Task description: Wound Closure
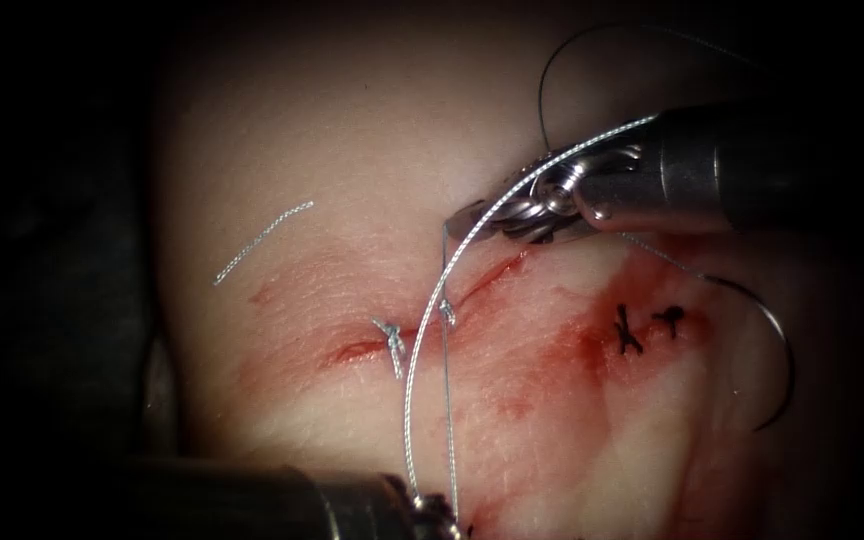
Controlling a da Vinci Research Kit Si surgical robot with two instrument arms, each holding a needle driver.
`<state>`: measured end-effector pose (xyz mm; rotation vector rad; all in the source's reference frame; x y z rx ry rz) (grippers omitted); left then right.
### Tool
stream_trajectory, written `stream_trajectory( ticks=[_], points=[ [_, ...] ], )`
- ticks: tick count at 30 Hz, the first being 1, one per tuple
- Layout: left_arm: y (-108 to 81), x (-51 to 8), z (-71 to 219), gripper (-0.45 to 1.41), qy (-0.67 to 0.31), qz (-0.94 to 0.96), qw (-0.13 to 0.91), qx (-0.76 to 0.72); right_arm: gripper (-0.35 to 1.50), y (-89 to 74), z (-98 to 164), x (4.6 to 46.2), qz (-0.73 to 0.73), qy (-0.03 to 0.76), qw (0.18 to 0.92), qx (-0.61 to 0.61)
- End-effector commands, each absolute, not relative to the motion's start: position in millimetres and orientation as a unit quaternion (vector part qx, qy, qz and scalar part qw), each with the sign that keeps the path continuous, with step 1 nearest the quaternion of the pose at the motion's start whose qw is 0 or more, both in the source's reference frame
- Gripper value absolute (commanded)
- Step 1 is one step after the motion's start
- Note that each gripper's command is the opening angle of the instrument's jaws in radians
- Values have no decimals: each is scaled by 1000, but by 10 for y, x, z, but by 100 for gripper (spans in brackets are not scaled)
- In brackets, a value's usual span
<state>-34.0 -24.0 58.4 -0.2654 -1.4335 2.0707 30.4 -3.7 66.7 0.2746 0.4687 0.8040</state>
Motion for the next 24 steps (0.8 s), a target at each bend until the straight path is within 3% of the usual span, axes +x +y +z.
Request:
stream_trajectory(
  ticks=[1, 24],
  points=[
    [-244, -343, 588, -45, -540, 780, 301, -97, -35, -30, 667, 314, 387, 228, 884, 127],
    [-258, -335, 582, -45, -564, 768, 295, -67, -35, -5, 668, 325, 397, 247, 878, 107]
  ],
)
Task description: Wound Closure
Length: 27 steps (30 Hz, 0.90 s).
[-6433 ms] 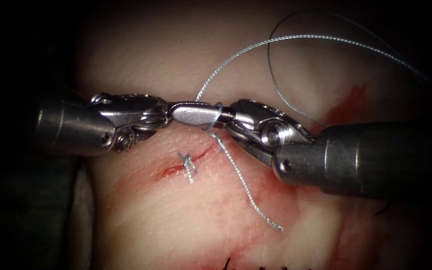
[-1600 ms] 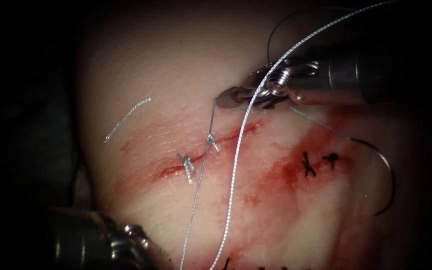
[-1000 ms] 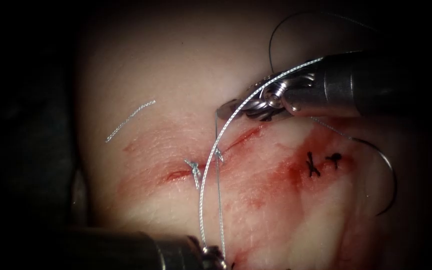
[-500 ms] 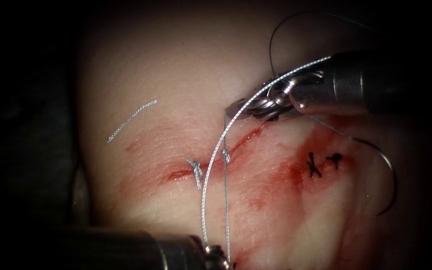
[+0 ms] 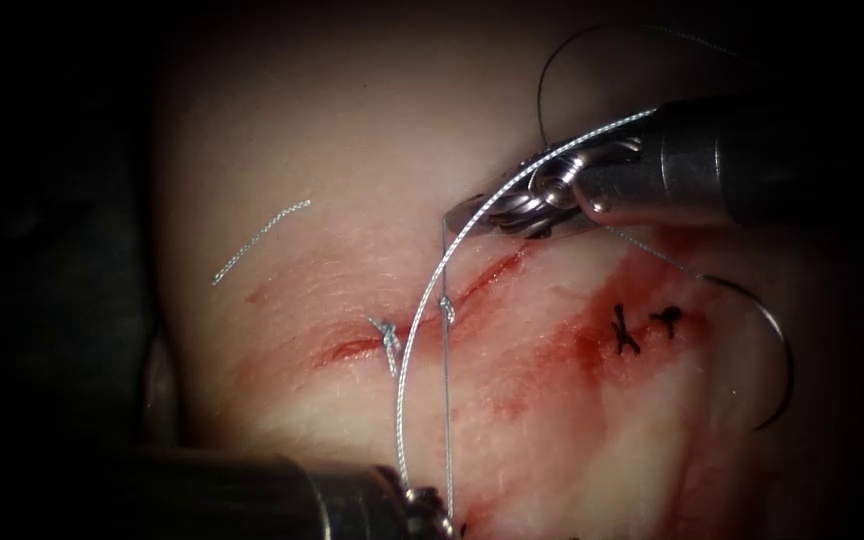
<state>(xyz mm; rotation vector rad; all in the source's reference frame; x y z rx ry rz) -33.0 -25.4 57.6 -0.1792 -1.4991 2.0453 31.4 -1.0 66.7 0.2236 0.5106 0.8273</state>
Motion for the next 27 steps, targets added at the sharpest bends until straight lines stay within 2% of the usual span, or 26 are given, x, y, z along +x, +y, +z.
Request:
stream_trajectory(
  ticks=[1, 14, 15, 16, 17, 18, 21, 23, 26, 27],
  points=[
    [-258, -335, 582, -45, -565, 768, 294, -67, -35, -4, 668, 325, 395, 247, 878, 105],
    [-256, -332, 580, -45, -569, 762, 297, -81, -35, -6, 665, 323, 386, 249, 880, 118],
    [-241, -330, 574, -45, -577, 747, 309, -116, 14, -11, 660, 324, 289, 281, 909, 101],
    [-230, -327, 570, -45, -583, 739, 312, -129, 66, -14, 656, 323, 263, 300, 912, 92],
    [-230, -327, 570, -45, -583, 739, 312, -129, 66, -14, 656, 323, 263, 300, 912, 92],
    [-202, -318, 555, -45, -586, 723, 333, -151, 125, -24, 645, 316, 266, 347, 895, 90],
    [-172, -309, 540, -45, -576, 717, 343, -189, 121, -32, 632, 307, 272, 380, 880, 89],
    [-125, -292, 519, -45, -552, 703, 376, -245, 128, -40, 607, 290, 266, 414, 866, 90],
    [-96, -282, 508, -45, -525, 705, 390, -274, 125, -46, 587, 278, 270, 423, 861, 84],
    [-72, -273, 502, -45, -495, 706, 411, -296, 101, -55, 569, 267, 278, 425, 858, 77]
  ],
)
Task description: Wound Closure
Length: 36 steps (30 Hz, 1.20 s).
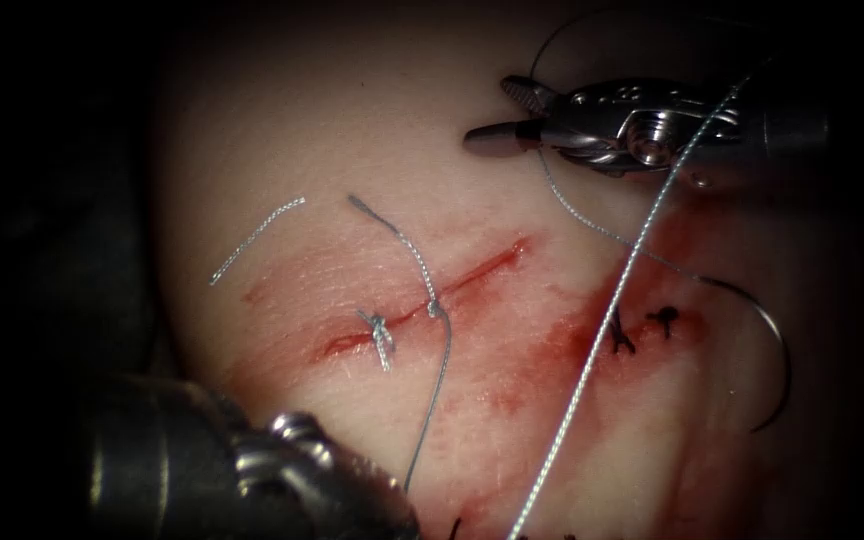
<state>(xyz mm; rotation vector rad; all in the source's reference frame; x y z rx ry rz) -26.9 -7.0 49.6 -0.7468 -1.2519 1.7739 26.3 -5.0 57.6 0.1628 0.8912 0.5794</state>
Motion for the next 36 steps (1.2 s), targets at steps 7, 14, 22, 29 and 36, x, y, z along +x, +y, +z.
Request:
stream_trajectory(
  ticks=[7, 14, 22, 29, 36],
  points=[
    [-29, -251, 509, -45, -427, 696, 451, -361, 73, -89, 553, 266, 340, 416, 842, 59],
    [8, -232, 517, -45, -433, 575, 503, -477, 88, -121, 574, 285, 320, 482, 813, 68],
    [39, -200, 526, -45, -367, 548, 555, -507, -35, -148, 558, 302, 309, 521, 776, 177],
    [55, -192, 541, -45, -370, 491, 557, -558, -35, -172, 562, 328, 220, 559, 756, 261],
    [63, -206, 580, -45, -360, 480, 571, -561, -35, -205, 563, 355, 175, 606, 692, 351]
  ],
)
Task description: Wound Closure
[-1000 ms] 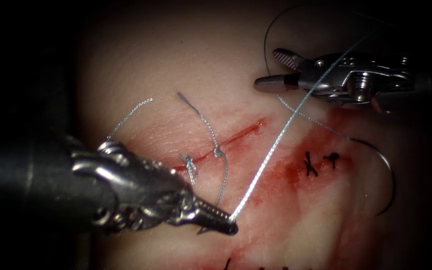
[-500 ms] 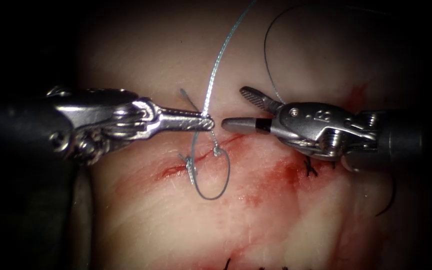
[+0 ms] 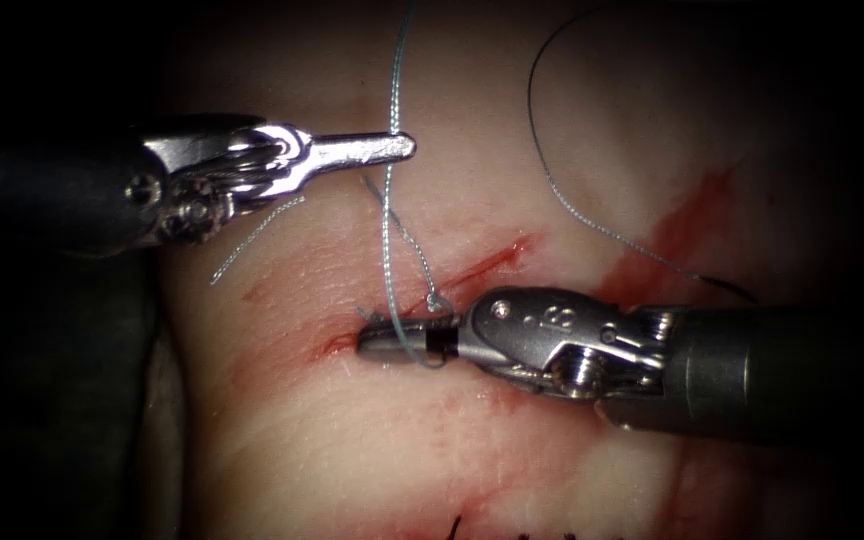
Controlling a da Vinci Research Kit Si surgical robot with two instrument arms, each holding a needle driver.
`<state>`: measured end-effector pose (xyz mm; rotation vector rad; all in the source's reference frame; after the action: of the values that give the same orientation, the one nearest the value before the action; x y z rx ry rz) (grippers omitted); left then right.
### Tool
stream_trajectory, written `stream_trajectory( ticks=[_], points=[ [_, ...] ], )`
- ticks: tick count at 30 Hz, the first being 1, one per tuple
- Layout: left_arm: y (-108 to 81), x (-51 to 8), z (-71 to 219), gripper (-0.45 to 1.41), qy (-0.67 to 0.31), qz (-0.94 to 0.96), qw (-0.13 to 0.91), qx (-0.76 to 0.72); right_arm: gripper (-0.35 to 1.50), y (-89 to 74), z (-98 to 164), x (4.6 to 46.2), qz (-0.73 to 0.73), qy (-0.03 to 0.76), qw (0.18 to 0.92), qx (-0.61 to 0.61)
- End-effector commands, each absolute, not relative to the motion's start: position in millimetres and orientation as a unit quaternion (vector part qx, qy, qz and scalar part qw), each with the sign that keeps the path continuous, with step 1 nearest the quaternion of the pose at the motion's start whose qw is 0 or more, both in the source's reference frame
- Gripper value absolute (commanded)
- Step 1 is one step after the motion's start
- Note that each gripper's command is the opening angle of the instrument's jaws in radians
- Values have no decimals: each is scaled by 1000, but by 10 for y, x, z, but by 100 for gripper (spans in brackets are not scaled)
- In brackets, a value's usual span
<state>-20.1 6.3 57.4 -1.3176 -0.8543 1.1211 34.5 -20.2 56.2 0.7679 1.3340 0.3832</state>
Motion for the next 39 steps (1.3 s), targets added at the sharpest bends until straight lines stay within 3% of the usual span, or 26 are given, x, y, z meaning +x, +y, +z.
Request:
stream_trajectory(
  ticks=[1, 10, 13, 15, 16, 23, 27, 32, 39],
  points=[
    [63, -207, 587, -45, -346, 481, 579, -560, -35, -205, 561, 355, 183, 616, 676, 362],
    [41, -205, 660, -45, -213, 586, 584, -520, -35, -177, 540, 346, 298, 685, 548, 376],
    [25, -198, 671, -45, -201, 615, 589, -484, -35, -169, 532, 341, 385, 686, 535, 309],
    [9, -194, 668, -45, -202, 637, 597, -444, -35, -166, 527, 335, 488, 670, 536, 159],
    [9, -194, 668, -45, -202, 637, 597, -444, -35, -166, 527, 335, 488, 670, 536, 159],
    [-25, -207, 641, -45, -226, 671, 584, -398, -35, -147, 534, 332, 532, 640, 549, 79],
    [-37, -221, 623, -45, -223, 686, 578, -382, -35, -147, 551, 328, 538, 583, 608, 25],
    [-30, -227, 612, -45, -225, 687, 577, -380, -35, -147, 571, 326, 526, 518, 675, 11],
    [-26, -218, 613, -45, -213, 690, 577, -381, -35, -154, 575, 328, 522, 488, 700, 22]
  ],
)
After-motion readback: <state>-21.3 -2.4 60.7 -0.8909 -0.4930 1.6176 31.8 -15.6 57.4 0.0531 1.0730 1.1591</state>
